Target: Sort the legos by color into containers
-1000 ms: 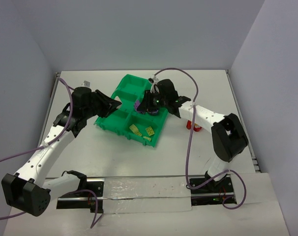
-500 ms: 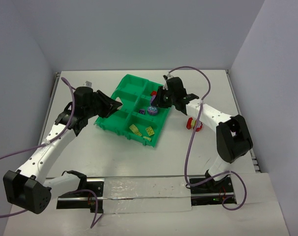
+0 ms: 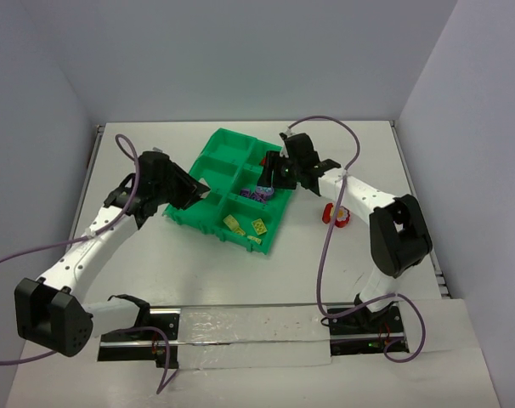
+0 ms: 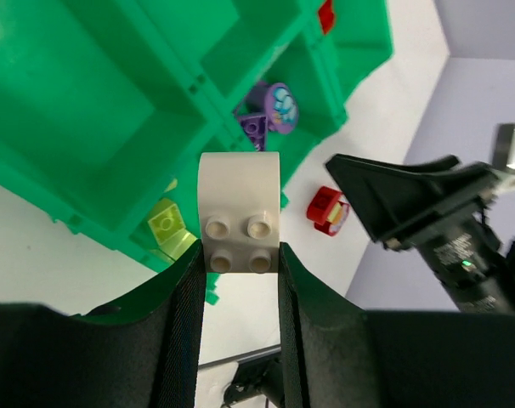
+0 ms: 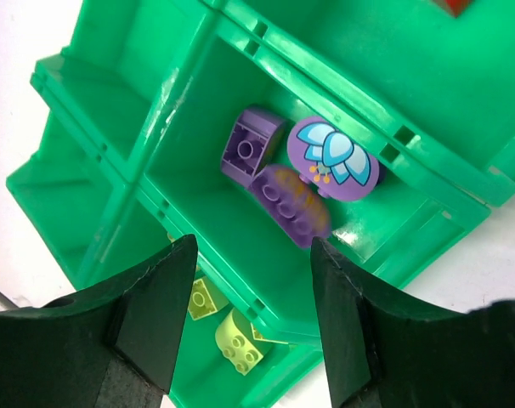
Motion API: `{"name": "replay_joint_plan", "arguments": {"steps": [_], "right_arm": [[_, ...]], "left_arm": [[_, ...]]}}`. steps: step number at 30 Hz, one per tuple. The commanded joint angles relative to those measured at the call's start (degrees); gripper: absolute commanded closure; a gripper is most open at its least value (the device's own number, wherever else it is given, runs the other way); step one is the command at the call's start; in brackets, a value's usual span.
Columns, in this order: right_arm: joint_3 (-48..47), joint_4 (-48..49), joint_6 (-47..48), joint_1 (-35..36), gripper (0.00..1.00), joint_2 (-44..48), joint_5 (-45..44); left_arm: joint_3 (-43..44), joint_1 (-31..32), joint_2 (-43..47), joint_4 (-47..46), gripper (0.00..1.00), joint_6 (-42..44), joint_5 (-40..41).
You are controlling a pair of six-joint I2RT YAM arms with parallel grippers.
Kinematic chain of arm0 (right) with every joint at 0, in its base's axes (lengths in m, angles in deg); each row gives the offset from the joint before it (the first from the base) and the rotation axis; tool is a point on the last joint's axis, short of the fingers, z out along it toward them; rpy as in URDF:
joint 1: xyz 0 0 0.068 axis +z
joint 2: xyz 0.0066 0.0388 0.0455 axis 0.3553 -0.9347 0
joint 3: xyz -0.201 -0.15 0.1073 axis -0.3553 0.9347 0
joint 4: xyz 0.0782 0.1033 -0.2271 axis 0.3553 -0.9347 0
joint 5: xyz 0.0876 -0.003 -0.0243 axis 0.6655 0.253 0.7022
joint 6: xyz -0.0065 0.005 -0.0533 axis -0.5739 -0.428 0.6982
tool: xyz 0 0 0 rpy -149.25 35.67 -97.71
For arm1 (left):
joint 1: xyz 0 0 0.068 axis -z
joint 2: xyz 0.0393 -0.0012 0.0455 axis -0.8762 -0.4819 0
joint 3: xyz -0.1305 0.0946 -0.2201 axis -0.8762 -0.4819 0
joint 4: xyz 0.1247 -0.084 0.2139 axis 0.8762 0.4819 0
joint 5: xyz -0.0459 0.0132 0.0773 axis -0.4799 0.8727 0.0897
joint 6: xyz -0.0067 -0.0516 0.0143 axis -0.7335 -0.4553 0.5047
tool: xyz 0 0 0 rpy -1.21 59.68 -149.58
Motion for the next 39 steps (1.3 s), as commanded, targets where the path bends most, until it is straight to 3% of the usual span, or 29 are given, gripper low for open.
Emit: {"name": "replay_joint_plan", "arguments": {"steps": [1,3,6,8,11,13,19,25,30,39], "right_arm": [[-2.47,-1.63,0.73,0.22,0.36,4.83,-3.41],[-1.9,-2.76,1.02,0.22,0.36,8.03,-5.86],[-2.56,-8.14,2.4,0.13,0.36,12.24,-12.07],[-2.8,-12.3,3.54,0.01,0.36,14.46,-18.66],[-0.04,-15.6,3.23,-2.07,0.33,20.3,-24.72],[3.92,-16.34,2.16,-4.55,0.29,25.96,-25.76],[13.67,-16.74,-1.54,-10.67,0.28,36.81,-27.84],[20.86,-18.74,-6.84,-16.77,0.34,38.77,-28.26],[26.56,-14.53,-7.44,-25.42,0.3,37.6,-16.83],[28.58,-7.71,-5.91,-25.93,0.3,29.43,-5.18]], "left_arm": [[1.89,-0.49,-2.86,1.37,0.99,-0.18,4.13],[3.18,-0.72,-5.83,3.11,0.95,-0.3,5.22],[3.84,-1.04,-8.95,2.62,0.81,0.53,3.63],[3.84,-1.1,-10.03,2.17,0.62,0.4,3.41],[3.62,-1.1,-10.36,1.89,0.26,0.27,4.12],[3.77,-1.1,-10.51,2.68,0.1,0.45,4.81],[3.96,-1.0,-9.2,2.32,0.08,1.25,5.33],[9.5,0.76,-6.48,0.64,0.11,8.22,8.07],[17.21,3.51,-7.84,2.9,0.11,13.12,9.94],[18.29,6.65,-9.91,2.82,0.12,14.1,8.82]]}}
